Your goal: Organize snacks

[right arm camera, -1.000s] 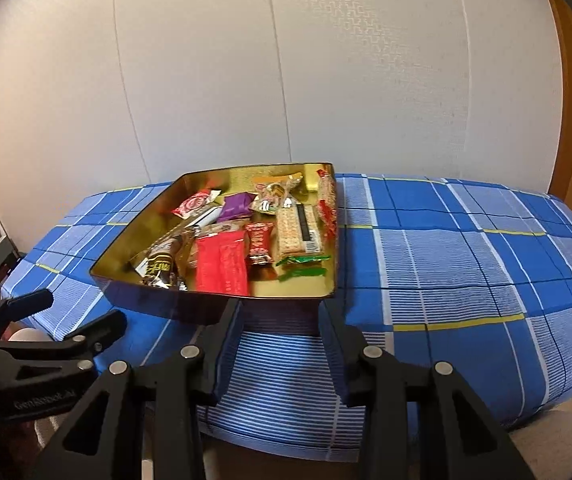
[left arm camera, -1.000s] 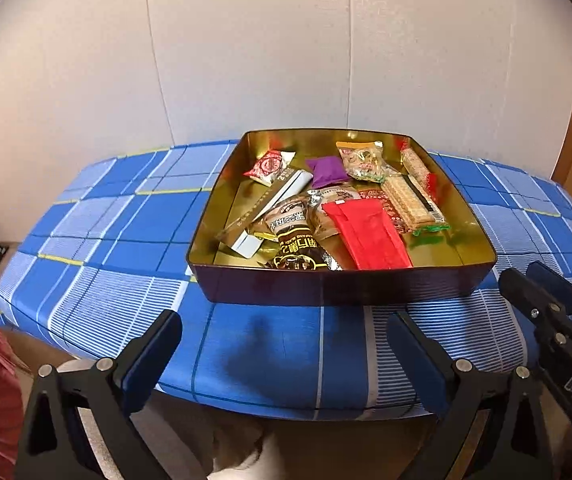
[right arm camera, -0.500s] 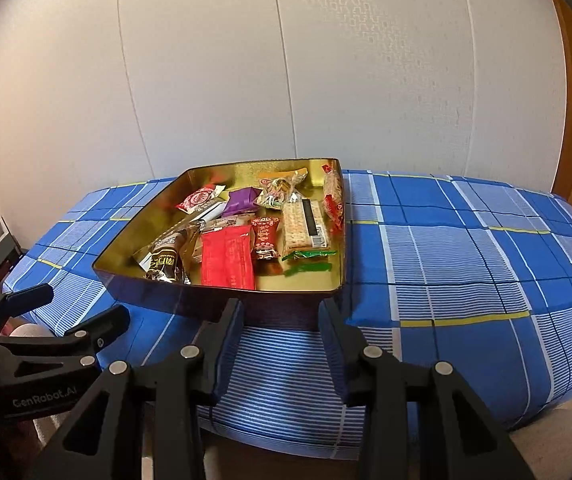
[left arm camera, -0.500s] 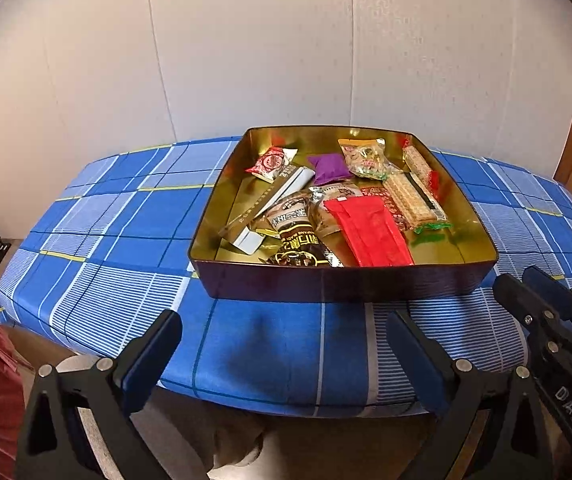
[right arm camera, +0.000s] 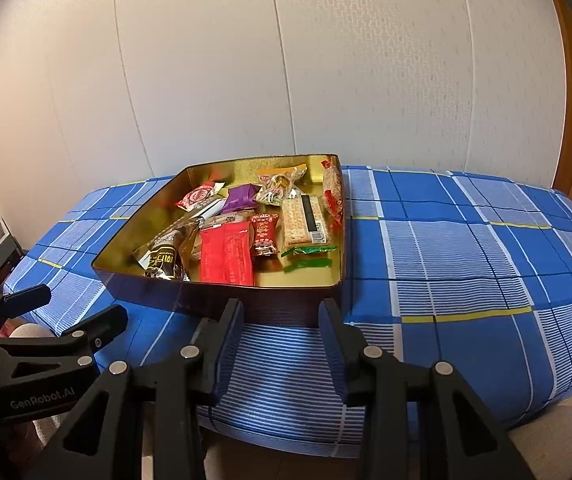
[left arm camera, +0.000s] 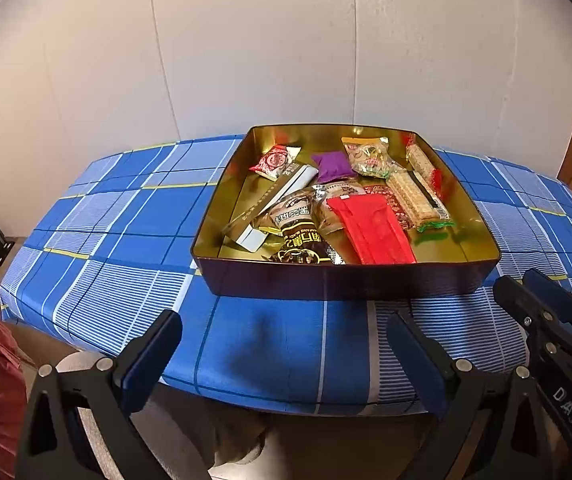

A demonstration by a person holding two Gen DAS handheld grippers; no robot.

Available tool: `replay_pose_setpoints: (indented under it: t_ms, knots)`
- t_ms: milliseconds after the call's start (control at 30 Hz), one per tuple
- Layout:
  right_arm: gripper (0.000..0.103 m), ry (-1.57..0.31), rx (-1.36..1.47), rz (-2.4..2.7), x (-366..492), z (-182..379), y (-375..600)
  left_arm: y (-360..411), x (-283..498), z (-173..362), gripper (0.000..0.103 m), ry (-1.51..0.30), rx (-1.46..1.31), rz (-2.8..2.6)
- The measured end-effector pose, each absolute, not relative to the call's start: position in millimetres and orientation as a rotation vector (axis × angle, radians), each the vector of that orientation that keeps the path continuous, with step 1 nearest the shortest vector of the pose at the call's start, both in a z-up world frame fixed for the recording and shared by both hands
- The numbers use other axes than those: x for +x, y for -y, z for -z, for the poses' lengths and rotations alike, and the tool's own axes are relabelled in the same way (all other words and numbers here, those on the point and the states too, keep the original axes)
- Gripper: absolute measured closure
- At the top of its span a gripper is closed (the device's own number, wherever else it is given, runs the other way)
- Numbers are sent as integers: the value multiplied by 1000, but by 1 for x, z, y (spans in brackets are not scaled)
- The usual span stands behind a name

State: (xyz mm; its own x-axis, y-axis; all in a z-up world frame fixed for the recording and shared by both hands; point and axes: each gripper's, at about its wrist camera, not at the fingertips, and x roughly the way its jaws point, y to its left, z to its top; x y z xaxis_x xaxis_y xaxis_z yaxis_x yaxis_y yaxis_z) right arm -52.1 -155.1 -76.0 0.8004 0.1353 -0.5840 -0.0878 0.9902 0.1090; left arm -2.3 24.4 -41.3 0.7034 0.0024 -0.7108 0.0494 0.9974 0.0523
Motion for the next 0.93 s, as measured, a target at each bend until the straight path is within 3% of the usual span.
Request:
replay_pose_setpoints:
  t_ms: [933]
  knots:
    - [63,-646,98,-116,-49,82,157,-20,-3,47,0,-818,32,59]
